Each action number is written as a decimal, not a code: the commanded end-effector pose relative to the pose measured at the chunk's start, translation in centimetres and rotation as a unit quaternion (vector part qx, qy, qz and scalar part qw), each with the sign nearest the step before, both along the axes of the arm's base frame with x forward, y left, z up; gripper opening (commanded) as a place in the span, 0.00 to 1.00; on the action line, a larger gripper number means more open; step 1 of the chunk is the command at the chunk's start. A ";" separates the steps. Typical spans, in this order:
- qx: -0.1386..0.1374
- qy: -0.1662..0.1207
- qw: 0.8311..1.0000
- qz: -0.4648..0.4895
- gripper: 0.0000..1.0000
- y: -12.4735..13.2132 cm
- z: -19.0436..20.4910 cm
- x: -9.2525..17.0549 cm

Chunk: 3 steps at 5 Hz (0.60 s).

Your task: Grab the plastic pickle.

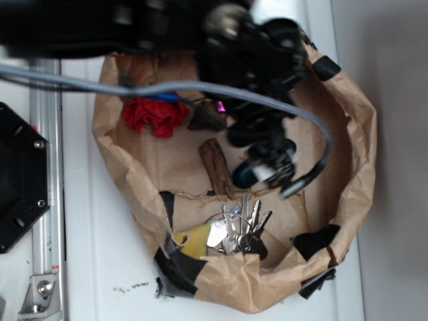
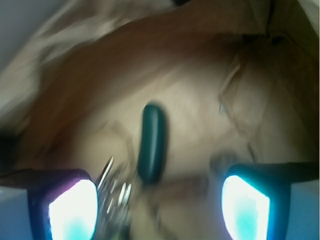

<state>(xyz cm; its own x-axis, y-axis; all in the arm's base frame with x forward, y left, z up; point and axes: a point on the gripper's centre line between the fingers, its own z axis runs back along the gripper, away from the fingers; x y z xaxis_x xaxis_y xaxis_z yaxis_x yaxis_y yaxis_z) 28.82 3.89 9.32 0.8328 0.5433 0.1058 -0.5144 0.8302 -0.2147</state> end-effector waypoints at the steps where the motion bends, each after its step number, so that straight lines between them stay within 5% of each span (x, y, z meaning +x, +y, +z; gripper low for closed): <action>1: 0.050 0.025 0.995 -0.082 1.00 -1.7 -5.5 3.7; 2: 0.046 0.049 0.986 -0.153 1.00 -4.8 -7.8 2.9; 3: 0.052 0.067 0.984 -0.154 0.00 -4.9 -8.6 1.6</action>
